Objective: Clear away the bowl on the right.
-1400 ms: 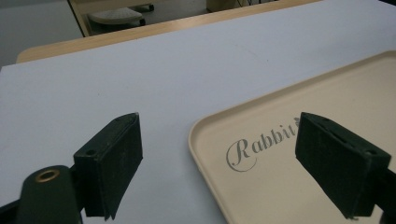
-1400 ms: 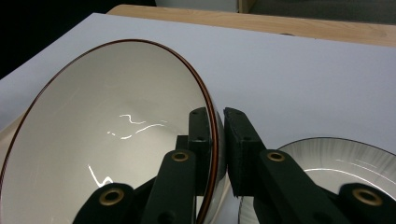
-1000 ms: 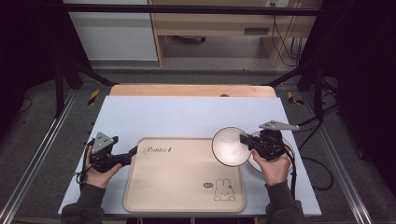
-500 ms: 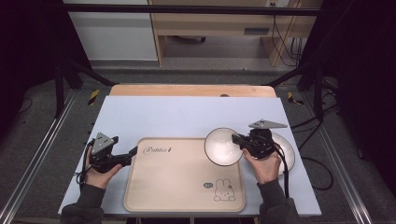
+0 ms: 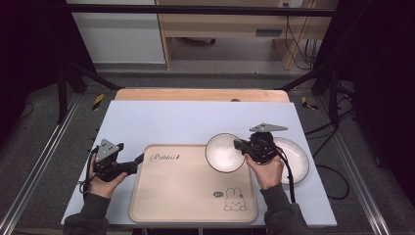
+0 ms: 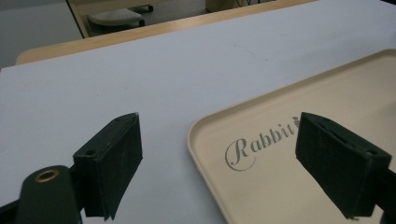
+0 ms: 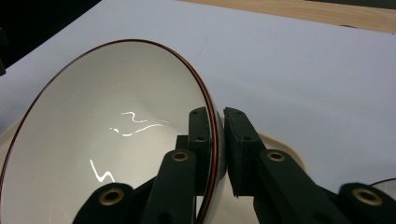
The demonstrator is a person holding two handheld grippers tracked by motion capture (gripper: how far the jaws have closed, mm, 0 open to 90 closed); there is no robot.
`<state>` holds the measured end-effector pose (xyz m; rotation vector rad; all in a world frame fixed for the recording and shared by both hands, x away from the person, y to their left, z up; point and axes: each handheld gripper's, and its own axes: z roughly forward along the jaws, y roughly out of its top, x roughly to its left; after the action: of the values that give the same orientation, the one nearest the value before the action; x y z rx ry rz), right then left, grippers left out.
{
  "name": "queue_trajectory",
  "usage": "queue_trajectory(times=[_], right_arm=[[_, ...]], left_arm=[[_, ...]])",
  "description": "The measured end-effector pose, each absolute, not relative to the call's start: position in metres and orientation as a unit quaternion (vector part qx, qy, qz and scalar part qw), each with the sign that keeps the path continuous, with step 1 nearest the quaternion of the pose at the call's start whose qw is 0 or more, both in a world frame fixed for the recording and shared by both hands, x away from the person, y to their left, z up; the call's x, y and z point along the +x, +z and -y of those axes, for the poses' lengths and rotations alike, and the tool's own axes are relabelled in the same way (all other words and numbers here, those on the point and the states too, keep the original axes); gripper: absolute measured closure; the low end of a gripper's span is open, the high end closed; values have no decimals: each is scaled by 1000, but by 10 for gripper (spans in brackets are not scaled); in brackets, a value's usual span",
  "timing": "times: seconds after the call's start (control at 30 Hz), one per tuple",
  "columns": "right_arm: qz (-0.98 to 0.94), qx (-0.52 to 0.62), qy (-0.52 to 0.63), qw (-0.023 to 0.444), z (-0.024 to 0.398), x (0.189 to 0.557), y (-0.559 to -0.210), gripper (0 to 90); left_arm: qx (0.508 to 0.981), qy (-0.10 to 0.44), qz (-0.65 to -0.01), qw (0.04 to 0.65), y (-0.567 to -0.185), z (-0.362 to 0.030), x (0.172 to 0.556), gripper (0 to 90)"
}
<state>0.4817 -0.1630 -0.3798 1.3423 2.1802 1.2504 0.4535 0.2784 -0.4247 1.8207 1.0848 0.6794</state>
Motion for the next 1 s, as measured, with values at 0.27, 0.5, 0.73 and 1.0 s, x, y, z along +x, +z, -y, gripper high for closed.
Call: queue_trajectory(times=[0.27, 0.5, 0.73, 1.0], right_arm=[[-761, 463, 432, 143, 155, 488, -382, 814], [-764, 465, 425, 141, 147, 492, -386, 814], [-767, 464, 422, 136, 139, 498, -392, 814], [-766, 467, 422, 128, 130, 505, -400, 814]], left_arm=[[733, 275, -438, 443, -424, -279, 453, 141], [732, 275, -438, 444, -424, -279, 453, 141], [732, 274, -437, 444, -424, -279, 453, 141], [732, 275, -437, 444, -424, -279, 453, 141]])
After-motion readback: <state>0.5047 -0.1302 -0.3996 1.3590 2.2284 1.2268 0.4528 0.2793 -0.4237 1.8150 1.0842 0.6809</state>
